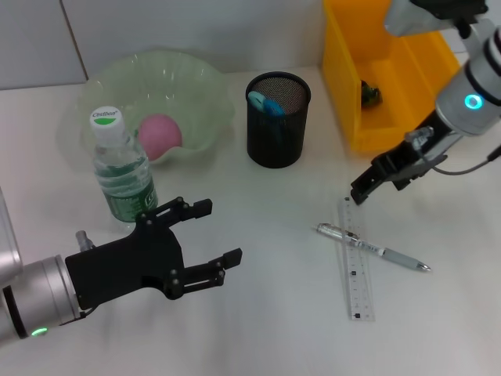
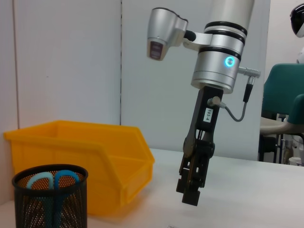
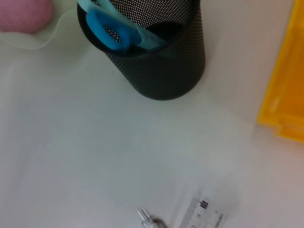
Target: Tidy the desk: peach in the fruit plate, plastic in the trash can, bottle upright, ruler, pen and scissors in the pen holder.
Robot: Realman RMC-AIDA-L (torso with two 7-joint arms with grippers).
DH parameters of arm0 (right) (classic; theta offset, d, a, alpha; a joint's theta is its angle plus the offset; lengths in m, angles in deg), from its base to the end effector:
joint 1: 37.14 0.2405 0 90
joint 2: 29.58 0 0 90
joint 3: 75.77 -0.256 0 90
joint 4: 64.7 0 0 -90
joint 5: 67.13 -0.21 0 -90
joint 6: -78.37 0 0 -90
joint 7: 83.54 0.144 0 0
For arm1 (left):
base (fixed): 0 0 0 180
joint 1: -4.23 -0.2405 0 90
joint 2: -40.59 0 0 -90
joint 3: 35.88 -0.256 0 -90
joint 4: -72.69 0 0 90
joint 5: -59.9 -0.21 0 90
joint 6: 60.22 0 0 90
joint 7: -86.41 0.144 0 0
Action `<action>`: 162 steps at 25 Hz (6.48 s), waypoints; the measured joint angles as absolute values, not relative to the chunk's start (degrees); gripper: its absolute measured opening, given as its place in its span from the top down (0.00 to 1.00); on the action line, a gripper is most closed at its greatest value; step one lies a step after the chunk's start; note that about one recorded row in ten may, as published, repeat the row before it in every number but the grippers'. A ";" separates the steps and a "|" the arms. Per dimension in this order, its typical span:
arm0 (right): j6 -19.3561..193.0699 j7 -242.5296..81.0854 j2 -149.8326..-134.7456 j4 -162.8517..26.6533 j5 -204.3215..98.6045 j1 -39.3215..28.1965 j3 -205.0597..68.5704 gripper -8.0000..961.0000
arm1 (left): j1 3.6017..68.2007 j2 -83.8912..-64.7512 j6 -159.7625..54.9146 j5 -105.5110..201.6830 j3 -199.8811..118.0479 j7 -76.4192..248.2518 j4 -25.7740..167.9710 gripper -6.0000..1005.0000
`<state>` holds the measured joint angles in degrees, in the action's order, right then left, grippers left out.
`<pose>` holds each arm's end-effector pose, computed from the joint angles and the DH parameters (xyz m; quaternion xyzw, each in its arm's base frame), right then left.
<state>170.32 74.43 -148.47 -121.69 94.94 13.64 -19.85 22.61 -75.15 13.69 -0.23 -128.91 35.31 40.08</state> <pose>0.1909 0.4007 0.0230 -0.8136 0.5214 -0.1684 0.1946 -0.2548 0.2808 -0.0631 -0.9346 -0.0951 -0.3030 0.1601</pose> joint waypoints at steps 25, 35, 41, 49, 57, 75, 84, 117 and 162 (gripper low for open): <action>164.89 84.46 -148.56 -113.67 95.74 17.90 -15.06 0.16 | 22.78 -74.77 15.61 -4.97 -128.25 34.32 39.39 0.17; 160.86 84.37 -148.57 -108.46 95.72 18.82 -14.64 0.16 | 22.75 -74.99 15.79 -4.99 -128.25 34.51 39.38 0.17; 158.34 84.08 -148.66 -106.64 95.57 18.89 -12.72 0.16 | 22.76 -75.05 15.89 -5.04 -128.25 34.47 39.37 0.17; 156.51 84.10 -148.75 -105.49 95.63 19.16 -10.71 0.16 | 22.86 -75.15 16.04 -5.06 -128.25 34.43 39.38 0.17; 155.36 84.11 -148.83 -104.69 95.68 20.03 -8.00 0.16 | 22.87 -75.25 16.33 -5.05 -128.25 34.37 39.38 0.17; 155.17 83.97 -148.83 -103.72 95.73 20.16 -7.25 0.16 | 23.14 -75.24 16.50 -5.13 -128.27 33.84 38.84 0.17; 155.18 83.94 -148.84 -103.72 95.73 20.22 -6.49 0.16 | 23.22 -75.44 16.50 -5.23 -128.23 33.97 38.75 0.17; 157.79 85.90 -148.84 -103.74 95.29 19.88 -14.66 0.16 | 23.12 -75.60 17.18 -5.23 -128.28 34.22 37.79 0.17; 156.15 85.13 -148.89 -103.72 97.52 20.32 -10.19 0.16 | 23.44 -76.08 16.85 -5.23 -128.25 34.39 37.09 0.17</action>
